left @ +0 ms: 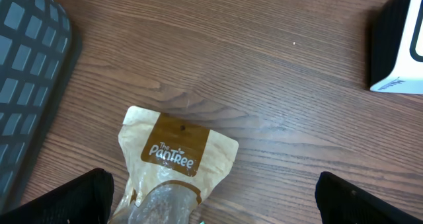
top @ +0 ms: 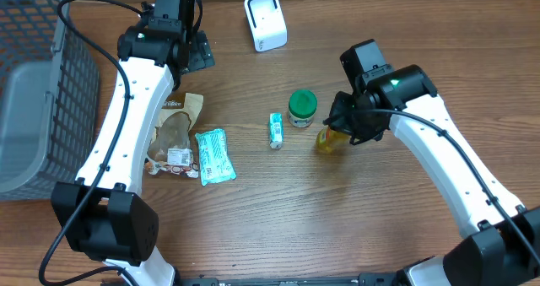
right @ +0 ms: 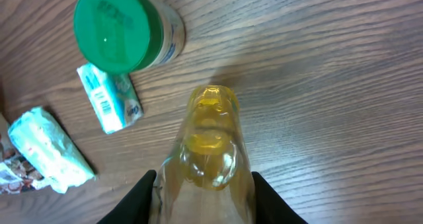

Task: Scan the item barcode
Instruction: 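Lower the right gripper over the bottle cap and close on it, then lift the yellow bottle and tilt it sideways with the right gripper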

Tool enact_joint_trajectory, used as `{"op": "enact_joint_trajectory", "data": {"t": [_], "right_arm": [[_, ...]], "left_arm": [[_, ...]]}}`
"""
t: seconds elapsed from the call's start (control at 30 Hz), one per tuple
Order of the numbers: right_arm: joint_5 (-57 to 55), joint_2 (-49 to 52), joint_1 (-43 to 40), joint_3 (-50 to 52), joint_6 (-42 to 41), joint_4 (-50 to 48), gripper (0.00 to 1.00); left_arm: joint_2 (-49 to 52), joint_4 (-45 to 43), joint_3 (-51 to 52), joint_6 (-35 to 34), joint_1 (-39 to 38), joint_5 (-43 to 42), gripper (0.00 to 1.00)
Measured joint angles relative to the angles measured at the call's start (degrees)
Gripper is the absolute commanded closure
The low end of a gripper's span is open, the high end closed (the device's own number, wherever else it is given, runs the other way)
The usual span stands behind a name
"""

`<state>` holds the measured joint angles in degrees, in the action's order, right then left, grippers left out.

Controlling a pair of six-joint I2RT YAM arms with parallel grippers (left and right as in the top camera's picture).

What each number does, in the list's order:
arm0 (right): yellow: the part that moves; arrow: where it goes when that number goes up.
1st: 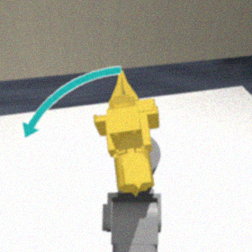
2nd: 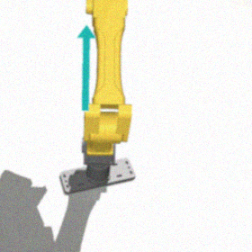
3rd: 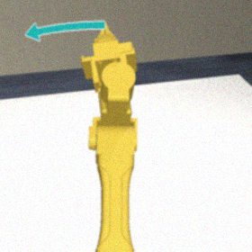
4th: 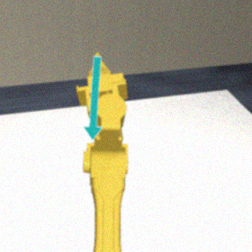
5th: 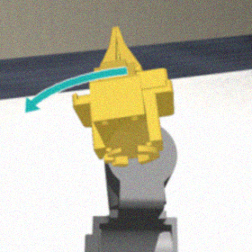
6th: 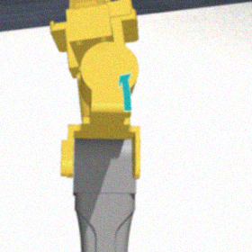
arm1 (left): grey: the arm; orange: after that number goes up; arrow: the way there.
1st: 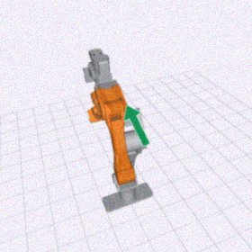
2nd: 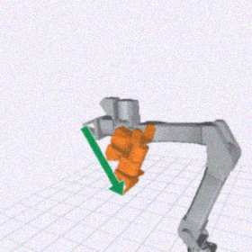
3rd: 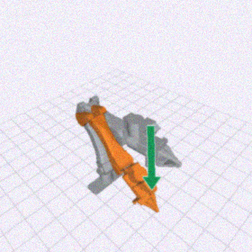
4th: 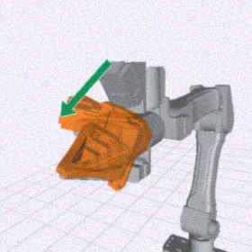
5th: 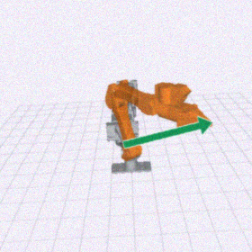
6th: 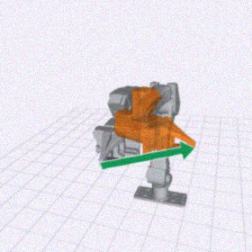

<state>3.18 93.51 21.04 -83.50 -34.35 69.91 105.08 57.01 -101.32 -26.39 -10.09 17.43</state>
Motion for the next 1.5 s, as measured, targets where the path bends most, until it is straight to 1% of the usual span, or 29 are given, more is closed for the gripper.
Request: {"op": "enact_joint_trajectory", "data": {"t": [0.27, 0.47, 0.6, 0.7, 0.8, 0.87, 1.03, 1.3, 1.5], "right_arm": [[-5.07, 0.02, 1.77, 0.50, 1.07, -1.36, 0.64], [-6.54, 1.07, 4.07, 6.12, 1.31, -6.58, 0.62], [-7.13, 1.18, 4.07, 7.58, 1.42, -6.80, 0.56], [-7.67, 1.18, 4.07, 7.56, 1.38, -7.56, 0.54], [-7.89, 1.18, 4.09, 7.56, 1.36, -7.76, 0.40], [-7.96, 1.18, 4.09, 7.58, 1.57, -7.80, 0.36], [-8.02, 1.18, 4.09, 7.56, 1.51, -7.74, 0.31], [-8.92, 1.18, 5.57, 7.56, 1.53, -7.72, 0.32], [-9.68, 1.18, 6.88, 7.58, 1.55, -7.74, 0.34]], "left_arm": [[0.00, -0.02, 0.00, 0.00, 0.00, 0.00, 0.00], [0.00, -0.02, 0.00, 0.00, 0.00, 0.00, 0.00], [0.00, -0.02, 0.00, 0.00, 0.00, 0.00, 0.00], [0.00, 0.00, 0.00, 0.00, 0.00, 0.00, 0.00], [0.00, 0.00, 0.00, 0.00, 0.00, 0.00, 0.00], [0.00, 0.00, 0.00, 0.00, 0.00, 0.00, 0.00], [0.00, -0.02, 0.00, 0.00, 0.00, 0.00, 0.00], [0.00, 0.00, 0.00, 0.00, 0.00, 0.00, 0.00], [0.00, 0.00, 0.00, 0.00, 0.00, 0.00, 0.00]]}}
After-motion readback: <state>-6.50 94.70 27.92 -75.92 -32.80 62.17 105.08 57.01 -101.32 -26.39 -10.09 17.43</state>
